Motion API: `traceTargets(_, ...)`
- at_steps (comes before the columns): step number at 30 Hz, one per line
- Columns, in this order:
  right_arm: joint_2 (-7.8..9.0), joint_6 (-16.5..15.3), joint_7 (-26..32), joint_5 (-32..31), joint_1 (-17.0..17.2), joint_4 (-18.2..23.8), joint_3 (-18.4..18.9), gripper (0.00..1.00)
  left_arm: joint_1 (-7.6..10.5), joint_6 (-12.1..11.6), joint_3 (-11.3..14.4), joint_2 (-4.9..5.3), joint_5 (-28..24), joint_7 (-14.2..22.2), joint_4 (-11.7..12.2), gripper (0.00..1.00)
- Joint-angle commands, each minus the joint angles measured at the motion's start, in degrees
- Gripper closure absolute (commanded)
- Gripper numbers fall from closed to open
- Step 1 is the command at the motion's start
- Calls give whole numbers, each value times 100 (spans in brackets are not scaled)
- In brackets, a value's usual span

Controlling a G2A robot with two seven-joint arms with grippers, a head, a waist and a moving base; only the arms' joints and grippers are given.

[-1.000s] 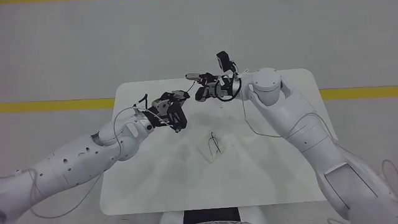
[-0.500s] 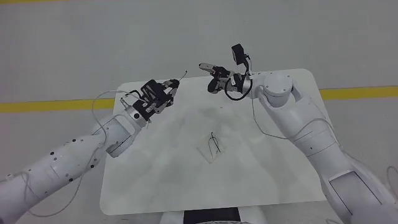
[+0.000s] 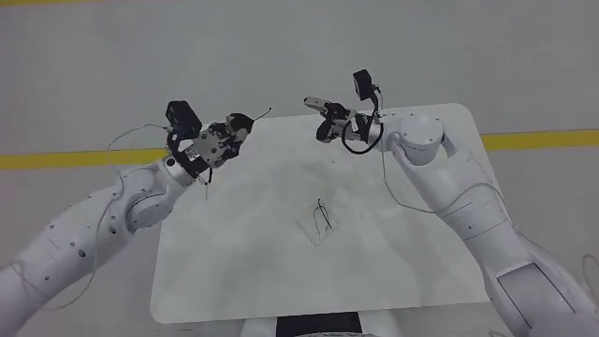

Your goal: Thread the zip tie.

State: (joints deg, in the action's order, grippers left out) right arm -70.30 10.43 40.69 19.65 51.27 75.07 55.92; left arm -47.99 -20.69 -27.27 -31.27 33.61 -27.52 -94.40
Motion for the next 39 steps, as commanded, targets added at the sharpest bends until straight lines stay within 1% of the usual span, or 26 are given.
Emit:
traceTargets(1,0,0,0,0,0,0,0,0,-11,121,116,-14,-371,-34,-93,100)
traceTargets(3,0,0,0,0,0,0,0,0,20,121,230,-22,-652,-23,-106,100)
traceTargets(4,0,0,0,0,0,0,0,0,54,121,334,-28,-810,78,-142,100)
traceTargets(5,0,0,0,0,0,0,0,0,91,121,374,-29,-843,125,-145,100)
traceTargets(17,0,0,0,0,0,0,0,0,91,121,374,-29,-843,125,-145,100)
traceTargets(19,0,0,0,0,0,0,0,0,65,121,329,-42,-883,220,-40,100)
traceTargets(20,0,0,0,0,0,0,0,0,40,121,310,-50,-1023,274,-35,100)
traceTargets(21,0,0,0,0,0,0,0,0,28,121,254,-56,-1372,327,-36,100)
traceTargets(23,0,0,0,0,0,0,0,0,48,121,187,-42,-1677,568,6,100)
traceTargets(24,0,0,0,0,0,0,0,0,58,121,143,-35,-1855,627,25,100)
traceTargets(25,0,0,0,0,0,0,0,0,49,121,111,-27,-2154,762,24,100)
traceTargets(27,0,0,0,0,0,0,0,0,69,121,42,-13,-2502,931,14,100)
traceTargets(28,0,0,0,0,0,0,0,0,60,121,12,-11,-2849,1093,-59,100)
traceTargets(30,0,0,0,0,0,0,0,0,69,121,-86,-7,-3316,1315,-135,100)
traceTargets(31,0,0,0,0,0,0,0,0,60,121,-165,-9,-3642,1476,-216,100)
traceTargets(32,0,0,0,0,0,0,0,0,49,121,-244,-9,-3869,1605,-237,100)
traceTargets(34,0,0,0,0,0,0,0,0,6,121,-415,-16,-4250,1929,-319,100)
traceTargets(36,0,0,0,0,0,0,0,0,-98,121,-699,-34,-4813,2346,-397,100)
traceTargets(38,0,0,0,0,0,0,0,0,-218,121,-1026,-58,-5248,2806,-385,100)
traceTargets(39,0,0,0,0,0,0,0,0,-330,121,-1269,-85,-5562,3164,-363,100)
